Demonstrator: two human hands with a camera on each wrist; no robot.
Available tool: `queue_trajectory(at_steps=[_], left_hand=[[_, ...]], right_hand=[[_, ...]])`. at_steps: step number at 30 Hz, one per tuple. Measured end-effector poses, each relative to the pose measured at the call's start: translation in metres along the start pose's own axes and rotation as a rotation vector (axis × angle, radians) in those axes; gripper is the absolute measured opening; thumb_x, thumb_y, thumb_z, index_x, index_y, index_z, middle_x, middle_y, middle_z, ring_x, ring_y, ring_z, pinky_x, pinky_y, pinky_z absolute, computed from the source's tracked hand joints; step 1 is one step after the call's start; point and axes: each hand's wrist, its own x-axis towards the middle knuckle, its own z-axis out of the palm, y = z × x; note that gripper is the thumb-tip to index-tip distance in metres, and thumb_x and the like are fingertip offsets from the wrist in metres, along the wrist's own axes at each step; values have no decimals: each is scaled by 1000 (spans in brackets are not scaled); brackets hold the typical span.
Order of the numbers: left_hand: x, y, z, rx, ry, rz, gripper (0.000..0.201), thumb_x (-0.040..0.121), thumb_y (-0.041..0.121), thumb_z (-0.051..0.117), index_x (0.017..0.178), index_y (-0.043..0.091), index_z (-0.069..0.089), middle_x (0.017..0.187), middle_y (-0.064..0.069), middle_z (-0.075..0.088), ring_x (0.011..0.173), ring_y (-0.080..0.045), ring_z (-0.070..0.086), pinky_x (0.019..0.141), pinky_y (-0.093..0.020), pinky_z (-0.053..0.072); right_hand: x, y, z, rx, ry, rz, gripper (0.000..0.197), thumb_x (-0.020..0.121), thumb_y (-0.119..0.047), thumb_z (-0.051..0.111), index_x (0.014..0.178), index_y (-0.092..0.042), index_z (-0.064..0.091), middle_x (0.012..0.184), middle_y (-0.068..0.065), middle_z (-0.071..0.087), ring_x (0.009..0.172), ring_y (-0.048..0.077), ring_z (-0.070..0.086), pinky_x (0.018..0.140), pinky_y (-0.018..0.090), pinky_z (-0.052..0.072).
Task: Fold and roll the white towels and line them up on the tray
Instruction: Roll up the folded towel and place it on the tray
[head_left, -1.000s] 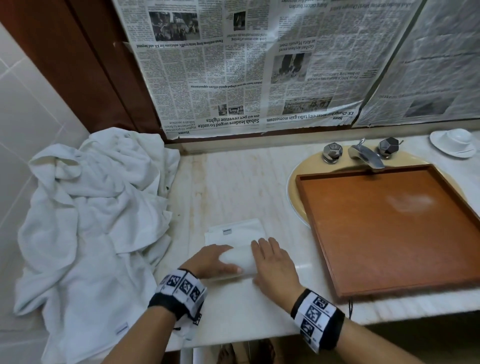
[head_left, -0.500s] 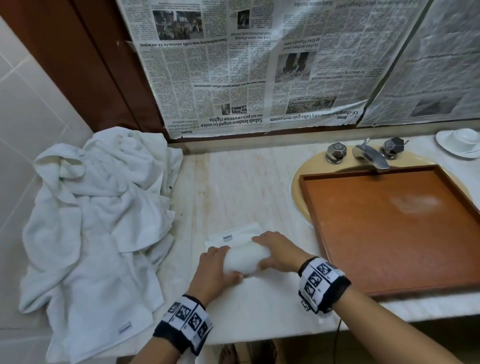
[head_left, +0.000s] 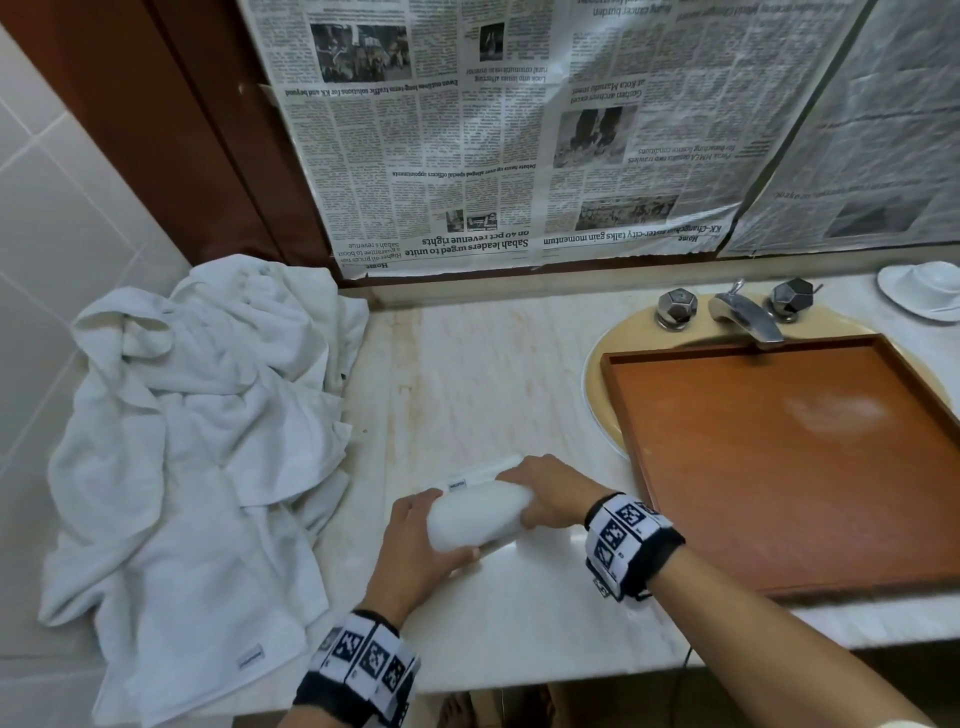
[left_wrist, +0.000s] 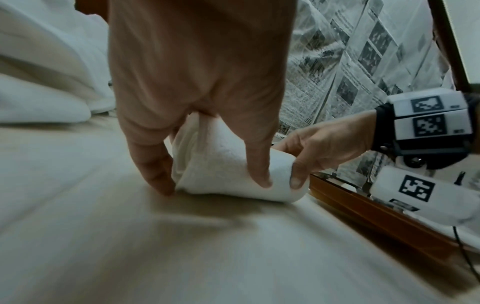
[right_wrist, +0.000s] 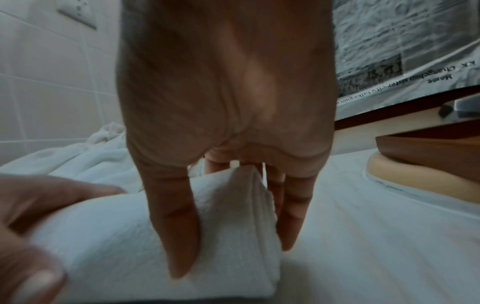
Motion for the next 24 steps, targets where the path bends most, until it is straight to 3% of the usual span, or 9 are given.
queue_trajectory(at_steps=[5,9,11,14,16,18,20,22,24], left_hand=[[-3,0,3,-46,36,15,87,64,34,89,137,27,44,134,4,38,112,-8,41,88,-19,32],[2,1,1,-50,-10,4,90,64,34,90,139,25,41,137,6,36,110,-7,39,89,-20,33],[7,0,-3,-3,-38,10,89,62,40,91,136,24,45,134,4,40,109,-7,40,87,-20,33],[18,7,-15,107,-127,-17,91,46,61,85,124,24,54,124,2,46,110,-13,48,81,-23,38],[27,12,-22,145,-176,-60,93,34,72,73,111,22,59,119,0,49,104,-18,55,78,-26,46],[37,16,-27,170,-196,-75,89,35,75,76,104,21,61,121,-3,53,101,-21,58,81,-32,53],[45,16,-29,218,-235,-78,90,50,71,82,121,23,57,137,-2,43,116,-24,50,96,-38,50],[52,16,-32,254,-282,-66,99,60,69,81,140,25,44,146,-2,35,127,-26,44,104,-43,45],[57,20,-39,211,-336,-53,86,60,64,84,130,28,51,135,-3,47,114,-23,54,90,-44,56]], right_hand=[[-4,8,-1,237,-88,50,52,72,-18,75,122,-30,66,115,-5,59,102,18,57,83,33,54],[-13,21,0,302,-108,47,45,74,-39,81,115,-28,68,112,-7,64,104,16,60,80,27,51],[-17,23,0,312,-91,72,53,75,-54,78,116,-25,61,111,-7,61,102,15,60,82,29,50],[-23,22,10,324,-16,122,60,83,-62,67,125,-26,45,115,-2,57,94,13,58,81,31,49],[-26,19,21,285,107,104,62,90,-65,55,136,-26,40,128,1,50,105,19,56,92,36,47],[-28,15,28,314,179,115,72,94,-67,45,151,-27,27,142,5,41,121,25,51,103,39,41],[-26,13,28,351,185,168,79,95,-66,42,157,-26,16,147,10,36,130,29,45,107,39,37],[-21,10,22,380,162,232,80,93,-66,45,156,-24,20,145,12,38,128,31,46,102,40,45],[-18,4,13,496,155,271,71,90,-62,56,145,-20,40,133,10,48,113,29,55,80,41,60]])
